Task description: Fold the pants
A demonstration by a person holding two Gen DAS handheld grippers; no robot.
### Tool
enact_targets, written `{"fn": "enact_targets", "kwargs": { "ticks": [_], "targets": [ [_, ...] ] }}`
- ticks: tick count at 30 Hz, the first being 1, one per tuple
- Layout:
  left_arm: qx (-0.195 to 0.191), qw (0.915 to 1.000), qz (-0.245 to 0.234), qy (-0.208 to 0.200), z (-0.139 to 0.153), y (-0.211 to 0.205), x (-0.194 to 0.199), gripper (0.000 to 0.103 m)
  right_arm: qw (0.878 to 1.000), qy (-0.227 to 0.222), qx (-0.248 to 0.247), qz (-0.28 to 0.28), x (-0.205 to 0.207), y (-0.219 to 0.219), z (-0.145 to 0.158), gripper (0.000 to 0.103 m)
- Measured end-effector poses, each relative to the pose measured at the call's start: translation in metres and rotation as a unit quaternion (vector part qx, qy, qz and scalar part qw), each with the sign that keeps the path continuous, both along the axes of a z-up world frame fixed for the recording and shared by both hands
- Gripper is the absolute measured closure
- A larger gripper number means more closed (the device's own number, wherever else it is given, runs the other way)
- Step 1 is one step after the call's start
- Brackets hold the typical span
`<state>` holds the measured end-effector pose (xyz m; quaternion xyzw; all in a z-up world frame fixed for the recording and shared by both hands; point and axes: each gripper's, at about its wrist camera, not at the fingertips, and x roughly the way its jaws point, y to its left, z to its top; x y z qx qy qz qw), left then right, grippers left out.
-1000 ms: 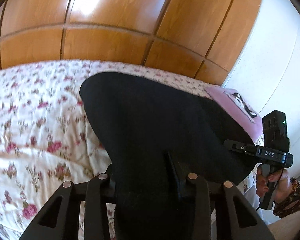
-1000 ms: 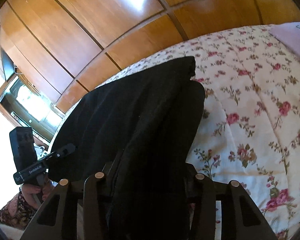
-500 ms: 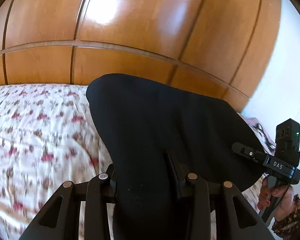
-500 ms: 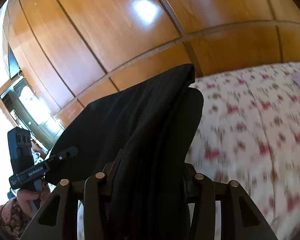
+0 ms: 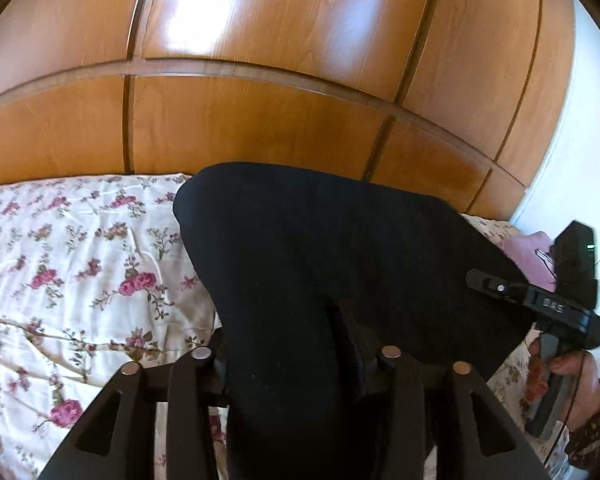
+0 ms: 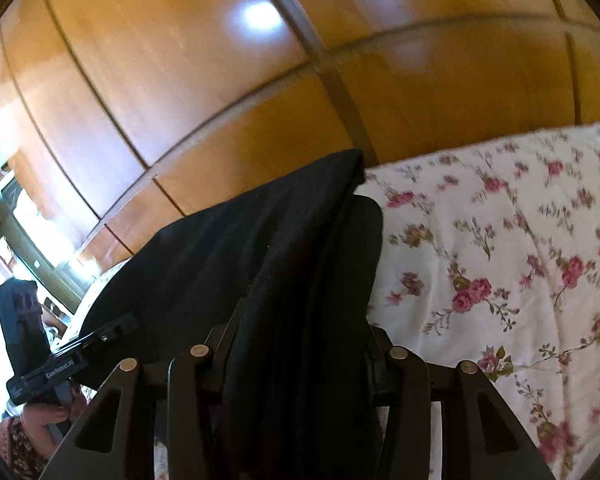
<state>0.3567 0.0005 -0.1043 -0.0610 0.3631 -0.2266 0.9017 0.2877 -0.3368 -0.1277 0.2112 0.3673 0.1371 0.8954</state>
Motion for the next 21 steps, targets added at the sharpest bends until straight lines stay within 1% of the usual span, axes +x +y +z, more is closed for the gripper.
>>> {"fn": "enact_targets", "kwargs": {
  "ticks": [1,2,3,5,7,8,10,12,15,17,21],
  "targets": [
    [0.001,1.0,-0.004,-0.009,-0.006,0.002,-0.002,0.052,1.0,0.008,0.01,-0.003,0.001,-0.004,-0.009,0.054],
    [-0.004,0.9999,-0.003,-0.009,-0.007,0.003,-0.006,0.048,1.0,0.011,0.024,-0.007,0.001,-0.008,-0.017,0.05],
    [-0.015,0.9999,-0.001,-0.005,-0.01,0.006,-0.008,0.046,0.999,0.015,0.044,-0.009,0.0,-0.013,-0.024,0.048],
    [-0.032,0.9994,0.011,0.009,-0.016,0.014,-0.005,0.034,0.997,0.021,0.07,-0.011,-0.001,-0.02,-0.031,0.043],
    [-0.046,0.9986,0.018,0.021,-0.021,0.021,-0.003,0.028,0.997,0.022,0.076,-0.012,-0.002,-0.021,-0.034,0.041],
    [-0.05,0.9983,0.019,0.024,-0.021,0.023,-0.003,0.027,0.997,0.021,0.077,-0.011,-0.003,-0.021,-0.034,0.041],
    [-0.044,0.9985,0.023,0.021,-0.021,0.023,-0.006,0.027,0.997,0.019,0.076,-0.012,-0.006,-0.021,-0.033,0.039],
    [-0.03,0.999,0.032,0.011,-0.018,0.02,-0.012,0.027,0.998,0.015,0.064,-0.018,-0.008,-0.019,-0.032,0.035],
    [-0.011,0.9986,0.052,-0.006,-0.013,0.017,-0.029,0.027,0.999,0.004,0.033,-0.036,-0.015,-0.015,-0.026,0.027],
    [-0.001,0.9976,0.067,-0.016,-0.011,0.016,-0.04,0.027,0.998,0.001,0.015,-0.053,-0.021,-0.013,-0.022,0.019],
    [0.022,0.9945,0.095,-0.037,-0.006,0.015,-0.061,0.027,0.996,-0.012,-0.036,-0.084,-0.038,-0.005,-0.011,0.017]
  ]
}}
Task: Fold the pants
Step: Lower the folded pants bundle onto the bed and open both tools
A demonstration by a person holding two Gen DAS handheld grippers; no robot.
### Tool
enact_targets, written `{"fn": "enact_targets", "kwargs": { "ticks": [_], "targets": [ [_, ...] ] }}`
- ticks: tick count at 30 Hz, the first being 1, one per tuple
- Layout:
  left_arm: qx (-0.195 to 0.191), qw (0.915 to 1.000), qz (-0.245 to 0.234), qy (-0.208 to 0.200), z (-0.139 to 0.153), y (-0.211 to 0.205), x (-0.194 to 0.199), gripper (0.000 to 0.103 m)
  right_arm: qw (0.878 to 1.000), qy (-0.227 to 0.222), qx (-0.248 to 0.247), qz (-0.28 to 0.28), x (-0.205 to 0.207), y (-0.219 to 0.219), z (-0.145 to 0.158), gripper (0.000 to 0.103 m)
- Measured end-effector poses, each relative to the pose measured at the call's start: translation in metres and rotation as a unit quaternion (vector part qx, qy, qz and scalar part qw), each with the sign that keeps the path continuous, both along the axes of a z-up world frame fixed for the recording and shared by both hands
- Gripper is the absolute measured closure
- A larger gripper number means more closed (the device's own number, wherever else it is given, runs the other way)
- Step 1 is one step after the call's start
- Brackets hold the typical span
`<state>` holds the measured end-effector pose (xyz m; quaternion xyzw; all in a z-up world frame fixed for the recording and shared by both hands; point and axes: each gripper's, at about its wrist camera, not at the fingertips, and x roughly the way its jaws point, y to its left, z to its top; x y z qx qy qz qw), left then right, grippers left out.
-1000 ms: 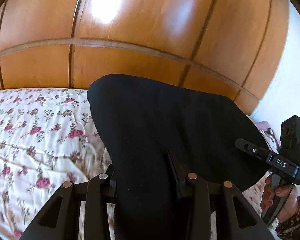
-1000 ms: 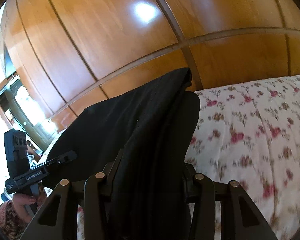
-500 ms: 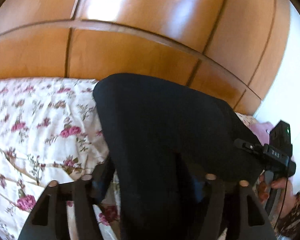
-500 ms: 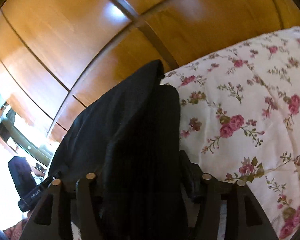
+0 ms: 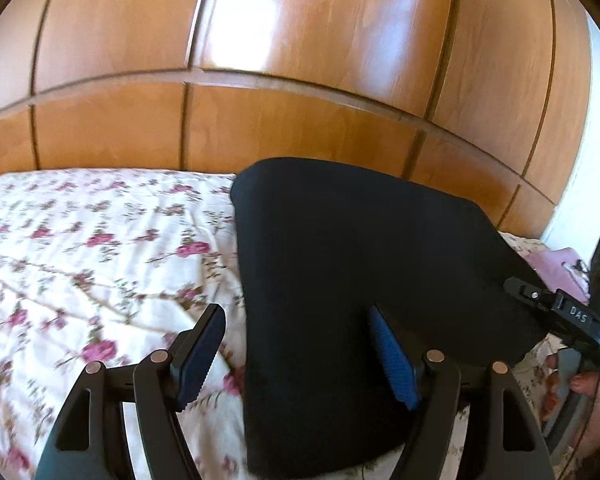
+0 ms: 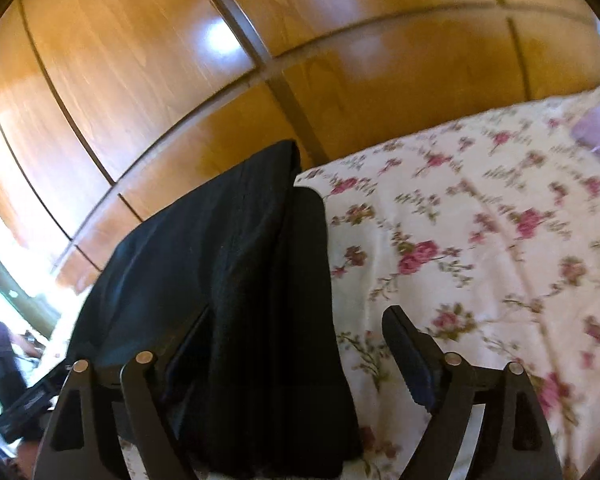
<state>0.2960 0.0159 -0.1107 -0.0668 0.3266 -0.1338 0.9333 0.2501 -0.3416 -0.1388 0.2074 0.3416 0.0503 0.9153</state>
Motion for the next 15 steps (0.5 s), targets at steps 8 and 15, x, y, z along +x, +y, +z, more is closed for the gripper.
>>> {"fn": "enact_targets", "kwargs": {
  "ticks": [8,15],
  "targets": [
    [0.011,0.9994,0.034,0.0,-0.002,0.006,-0.028,0.027,0.996,-0.015,-0.065,-0.065,-0.038,0.004,0.016,0.0],
    [0.032,0.9984,0.046,0.007,-0.006,0.003,-0.049,0.024,0.993,-0.029,-0.09,-0.071,-0.068,0.018,0.024,0.0]
  ]
}}
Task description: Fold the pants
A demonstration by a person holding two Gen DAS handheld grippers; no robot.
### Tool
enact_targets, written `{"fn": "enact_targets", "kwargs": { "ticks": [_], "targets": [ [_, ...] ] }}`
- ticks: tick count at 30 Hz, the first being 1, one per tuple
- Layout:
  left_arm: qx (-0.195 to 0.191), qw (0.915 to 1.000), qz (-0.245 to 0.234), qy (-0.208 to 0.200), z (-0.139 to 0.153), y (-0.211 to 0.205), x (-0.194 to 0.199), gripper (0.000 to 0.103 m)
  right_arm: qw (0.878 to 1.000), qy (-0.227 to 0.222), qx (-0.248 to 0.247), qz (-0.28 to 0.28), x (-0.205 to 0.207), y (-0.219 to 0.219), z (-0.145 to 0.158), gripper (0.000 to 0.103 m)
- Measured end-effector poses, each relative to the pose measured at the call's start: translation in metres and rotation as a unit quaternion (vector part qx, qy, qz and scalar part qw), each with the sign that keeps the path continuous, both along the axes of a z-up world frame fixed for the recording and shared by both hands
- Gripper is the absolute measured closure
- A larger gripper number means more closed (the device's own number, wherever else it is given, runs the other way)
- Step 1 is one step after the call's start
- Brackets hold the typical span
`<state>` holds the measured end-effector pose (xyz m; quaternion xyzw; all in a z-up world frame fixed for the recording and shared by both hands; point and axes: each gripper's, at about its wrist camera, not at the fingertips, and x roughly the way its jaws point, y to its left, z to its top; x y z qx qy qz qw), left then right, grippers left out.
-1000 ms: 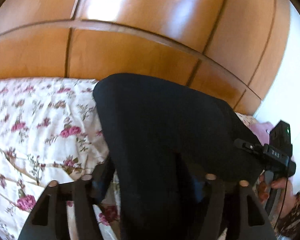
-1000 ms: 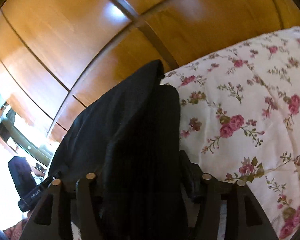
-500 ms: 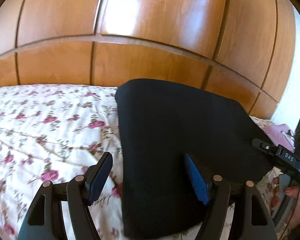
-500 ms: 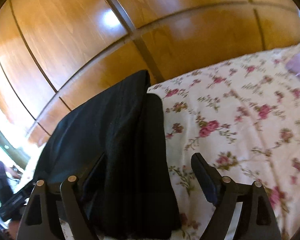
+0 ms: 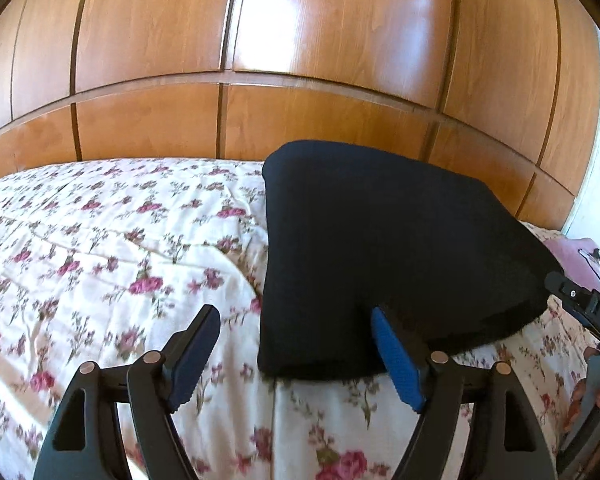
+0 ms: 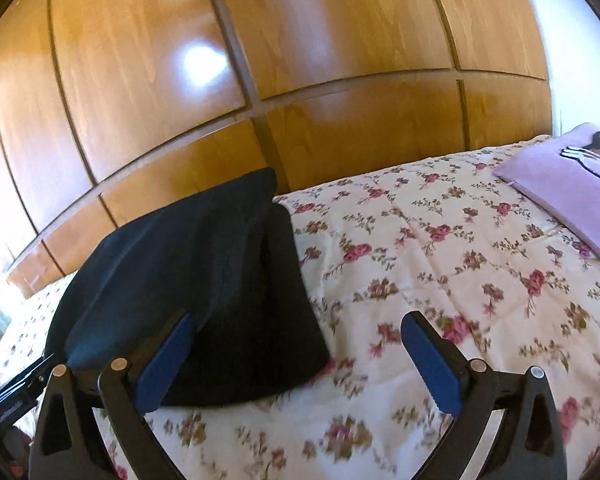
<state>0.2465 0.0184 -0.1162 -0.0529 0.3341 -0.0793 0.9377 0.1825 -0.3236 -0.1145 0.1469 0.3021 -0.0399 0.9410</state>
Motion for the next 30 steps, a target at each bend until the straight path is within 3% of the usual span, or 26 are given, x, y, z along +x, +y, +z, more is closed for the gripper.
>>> {"fn": "enact_targets", "kwargs": {
  "ticks": [7,18,30],
  "targets": [
    [0.021,0.999,0.001,0.039,-0.016,-0.006,-0.021,0.024,0.999,-0.001,-0.028,0.016,-0.022,0.019,0.002,0.0],
    [0.032,0.9992,0.005,0.024,-0.022,-0.018,-0.073,0.024,0.993,0.015,-0.088,0.072,-0.045,0.059,0.001,0.0],
    [0.034,0.999,0.03,0.003,0.005,-0.023,-0.132,0.024,0.991,0.024,-0.095,0.09,-0.088,0.089,0.008,0.0]
  ]
}}
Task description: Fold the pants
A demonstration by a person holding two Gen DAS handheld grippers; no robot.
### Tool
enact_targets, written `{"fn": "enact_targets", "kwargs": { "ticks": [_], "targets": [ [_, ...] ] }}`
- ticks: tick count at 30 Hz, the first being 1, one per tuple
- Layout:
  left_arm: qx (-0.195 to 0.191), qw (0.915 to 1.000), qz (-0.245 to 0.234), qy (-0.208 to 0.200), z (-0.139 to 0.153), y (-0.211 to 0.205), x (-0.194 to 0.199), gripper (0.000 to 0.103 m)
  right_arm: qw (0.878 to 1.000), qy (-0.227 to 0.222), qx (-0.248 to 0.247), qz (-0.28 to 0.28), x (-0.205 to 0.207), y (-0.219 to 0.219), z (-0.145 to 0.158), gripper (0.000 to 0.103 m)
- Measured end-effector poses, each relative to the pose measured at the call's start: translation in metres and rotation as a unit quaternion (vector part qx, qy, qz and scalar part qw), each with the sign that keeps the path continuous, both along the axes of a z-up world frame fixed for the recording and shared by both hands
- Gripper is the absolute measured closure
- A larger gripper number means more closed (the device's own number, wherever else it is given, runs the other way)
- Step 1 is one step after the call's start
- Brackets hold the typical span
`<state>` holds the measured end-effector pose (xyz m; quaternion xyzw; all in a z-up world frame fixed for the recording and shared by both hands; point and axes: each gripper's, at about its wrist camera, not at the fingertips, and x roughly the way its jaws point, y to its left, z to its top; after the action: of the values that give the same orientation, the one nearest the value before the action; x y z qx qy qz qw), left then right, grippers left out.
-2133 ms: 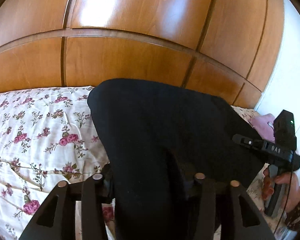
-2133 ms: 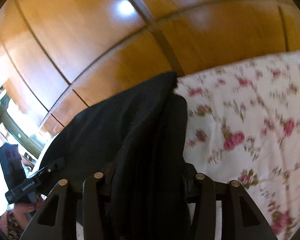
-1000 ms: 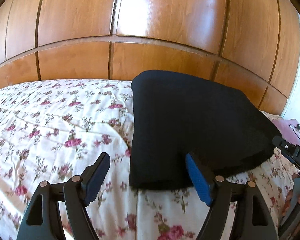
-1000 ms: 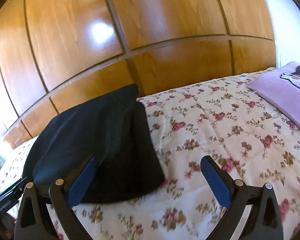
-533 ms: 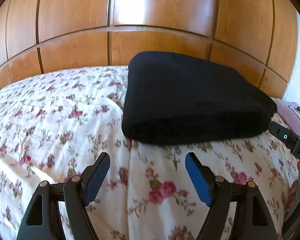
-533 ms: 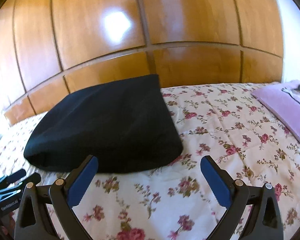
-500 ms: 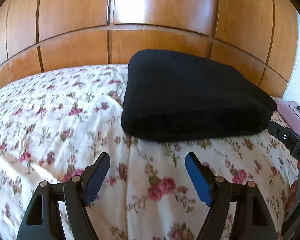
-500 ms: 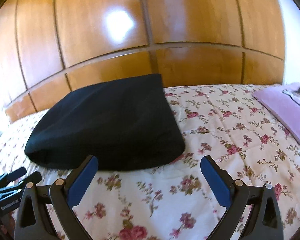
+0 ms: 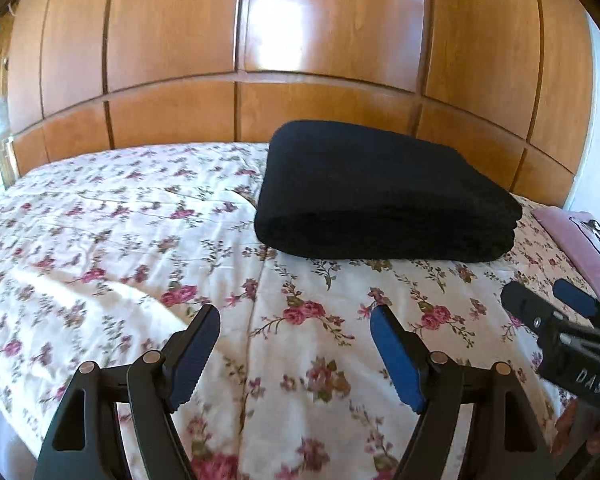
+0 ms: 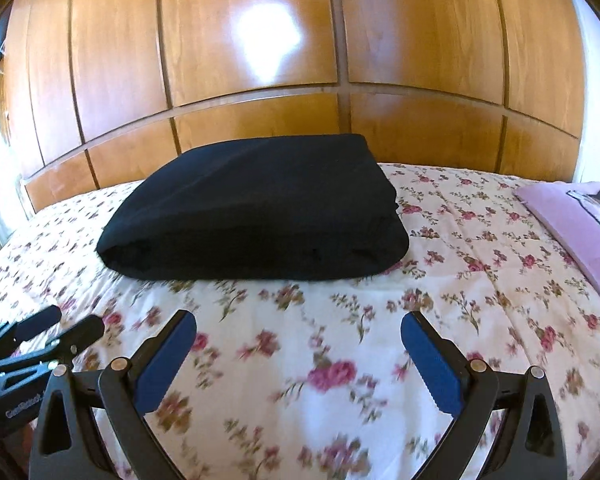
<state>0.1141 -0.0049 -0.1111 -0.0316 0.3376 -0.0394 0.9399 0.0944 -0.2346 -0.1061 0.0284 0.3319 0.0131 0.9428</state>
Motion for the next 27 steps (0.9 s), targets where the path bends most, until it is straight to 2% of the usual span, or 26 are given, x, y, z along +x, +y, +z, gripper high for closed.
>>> {"fn": "enact_targets", "kwargs": {
  "ticks": [6,17,27],
  "targets": [
    [0.006,0.9997,0.022,0.006,0.013,0.004,-0.021,0.024,1.0,-0.001,-0.002,-0.009,-0.021,0.004,0.01,0.0],
    [0.024,0.9992,0.007,-0.033,0.034,0.003,-0.048,0.024,1.0,-0.017,-0.01,-0.017,-0.05,0.013,0.031,0.0],
    [0.021,0.9989,0.005,-0.041,0.039,0.003,-0.057,0.024,0.999,-0.03,-0.015,-0.016,-0.058,0.017,0.036,0.0]
  ]
}}
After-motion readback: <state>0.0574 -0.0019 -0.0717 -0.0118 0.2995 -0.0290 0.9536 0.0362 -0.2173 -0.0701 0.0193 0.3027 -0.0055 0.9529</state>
